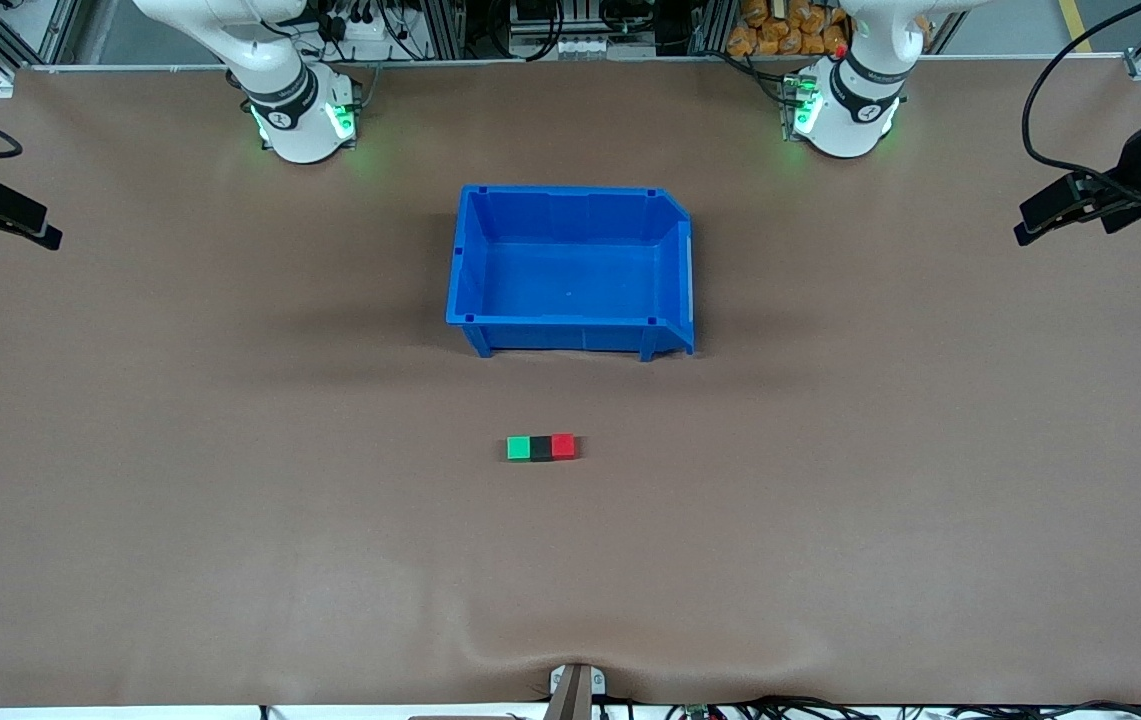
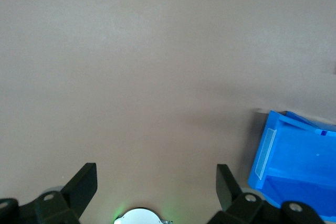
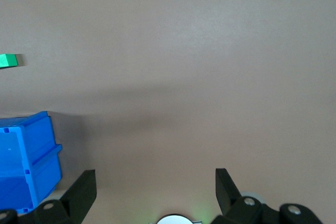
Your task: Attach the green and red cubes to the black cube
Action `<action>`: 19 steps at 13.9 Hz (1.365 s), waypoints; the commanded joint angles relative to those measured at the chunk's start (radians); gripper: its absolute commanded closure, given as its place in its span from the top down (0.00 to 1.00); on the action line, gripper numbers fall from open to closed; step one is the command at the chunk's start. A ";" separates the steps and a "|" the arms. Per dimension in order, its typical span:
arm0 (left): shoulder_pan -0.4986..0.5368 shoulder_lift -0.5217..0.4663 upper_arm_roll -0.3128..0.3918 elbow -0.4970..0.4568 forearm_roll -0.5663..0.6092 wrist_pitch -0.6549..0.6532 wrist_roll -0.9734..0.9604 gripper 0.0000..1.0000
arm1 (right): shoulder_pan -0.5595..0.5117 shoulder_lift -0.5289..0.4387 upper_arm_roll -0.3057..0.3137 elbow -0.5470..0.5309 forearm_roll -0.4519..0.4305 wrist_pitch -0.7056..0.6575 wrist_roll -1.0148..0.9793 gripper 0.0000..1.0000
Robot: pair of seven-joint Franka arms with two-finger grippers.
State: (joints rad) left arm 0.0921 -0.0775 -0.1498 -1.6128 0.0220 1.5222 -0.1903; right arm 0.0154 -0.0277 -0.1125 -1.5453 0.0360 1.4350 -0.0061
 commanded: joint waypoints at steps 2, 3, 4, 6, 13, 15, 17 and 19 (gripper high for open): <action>0.000 -0.019 -0.004 -0.012 0.010 0.001 0.076 1.00 | 0.003 0.003 0.005 0.014 -0.015 -0.011 0.017 1.00; 0.001 -0.019 0.001 -0.010 0.010 -0.004 0.094 1.00 | 0.003 0.005 0.005 0.014 -0.015 -0.011 0.017 1.00; 0.000 -0.018 0.002 -0.010 0.010 -0.007 0.095 1.00 | 0.003 0.005 0.004 0.014 -0.015 -0.011 0.017 1.00; 0.000 -0.012 0.004 -0.004 0.021 -0.008 0.094 1.00 | 0.003 0.005 0.005 0.014 -0.015 -0.011 0.017 1.00; 0.001 -0.002 0.006 0.013 0.041 -0.027 0.098 1.00 | 0.003 0.005 0.005 0.014 -0.015 -0.011 0.017 1.00; 0.000 0.004 0.006 0.014 0.041 -0.037 0.098 1.00 | 0.003 0.005 0.005 0.014 -0.015 -0.011 0.017 1.00; 0.000 0.005 0.004 0.014 0.041 -0.045 0.097 1.00 | 0.003 0.005 0.005 0.013 -0.015 -0.011 0.017 1.00; -0.002 0.005 0.004 0.016 0.041 -0.051 0.089 1.00 | 0.003 0.006 0.005 0.013 -0.015 -0.011 0.017 1.00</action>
State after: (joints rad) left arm 0.0927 -0.0759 -0.1447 -1.6138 0.0446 1.4915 -0.1102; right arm 0.0156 -0.0270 -0.1114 -1.5453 0.0360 1.4350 -0.0061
